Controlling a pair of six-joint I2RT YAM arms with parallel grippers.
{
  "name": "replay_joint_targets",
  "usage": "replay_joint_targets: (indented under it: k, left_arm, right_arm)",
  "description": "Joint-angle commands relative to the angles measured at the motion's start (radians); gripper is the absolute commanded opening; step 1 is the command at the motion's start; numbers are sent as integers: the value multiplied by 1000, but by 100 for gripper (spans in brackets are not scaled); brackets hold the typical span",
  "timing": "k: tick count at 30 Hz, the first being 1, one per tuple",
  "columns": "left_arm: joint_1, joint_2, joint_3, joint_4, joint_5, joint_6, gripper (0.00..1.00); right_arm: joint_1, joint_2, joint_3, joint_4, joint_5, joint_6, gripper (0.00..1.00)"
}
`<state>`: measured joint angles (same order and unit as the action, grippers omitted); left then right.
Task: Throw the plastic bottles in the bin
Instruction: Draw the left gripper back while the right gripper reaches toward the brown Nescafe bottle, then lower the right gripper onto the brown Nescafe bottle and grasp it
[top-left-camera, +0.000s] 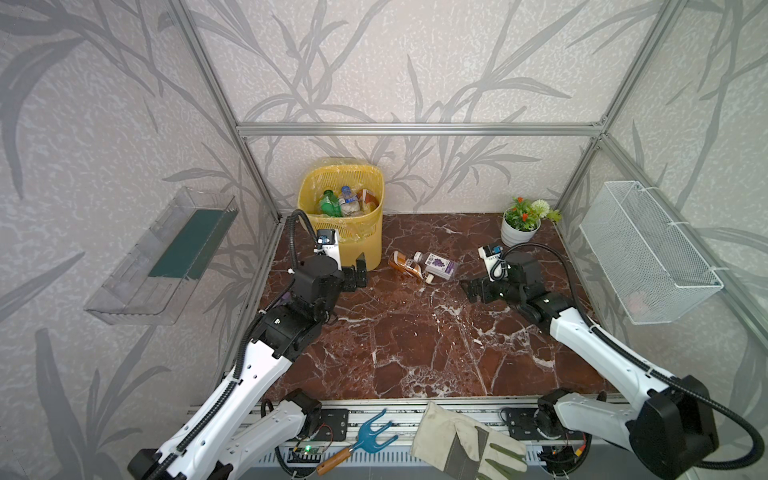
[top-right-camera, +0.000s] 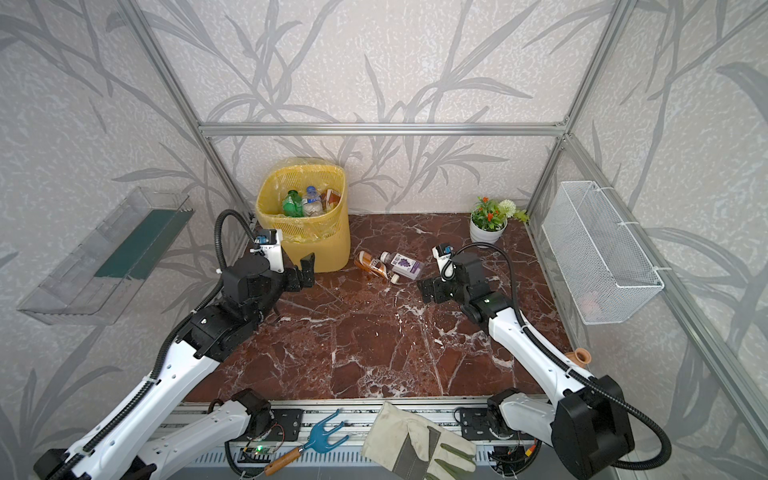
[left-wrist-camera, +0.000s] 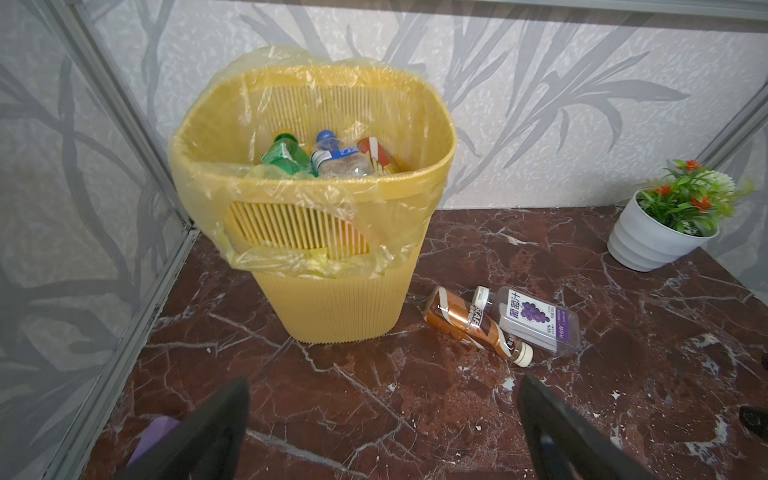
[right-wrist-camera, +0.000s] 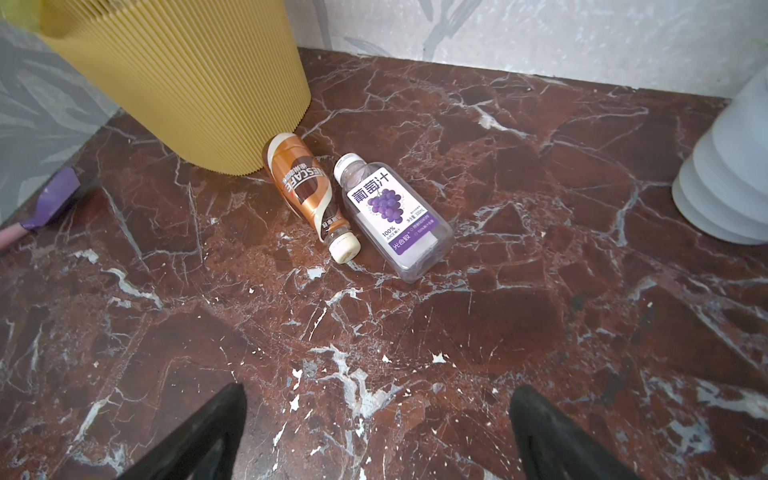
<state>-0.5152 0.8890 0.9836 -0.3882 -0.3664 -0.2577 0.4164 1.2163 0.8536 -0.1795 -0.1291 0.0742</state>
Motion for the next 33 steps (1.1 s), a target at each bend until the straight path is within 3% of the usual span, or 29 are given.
replay_joint_targets:
  k: [1, 7, 18, 33]
  left_arm:
    - [2, -31, -40, -21, -118, -123, 99]
    - [28, -50, -107, -53, -181, -192, 99]
    - [207, -154, -206, -87, -42, -278, 99]
    - [254, -136, -183, -135, 6, -261, 99]
  right_arm:
    - [44, 78, 77, -39, 55, -104, 99]
    - [99, 271, 220, -8, 73, -193, 99]
    - [143, 611, 469, 12, -8, -282, 99]
    - [175, 932, 742, -49, -80, -345, 93]
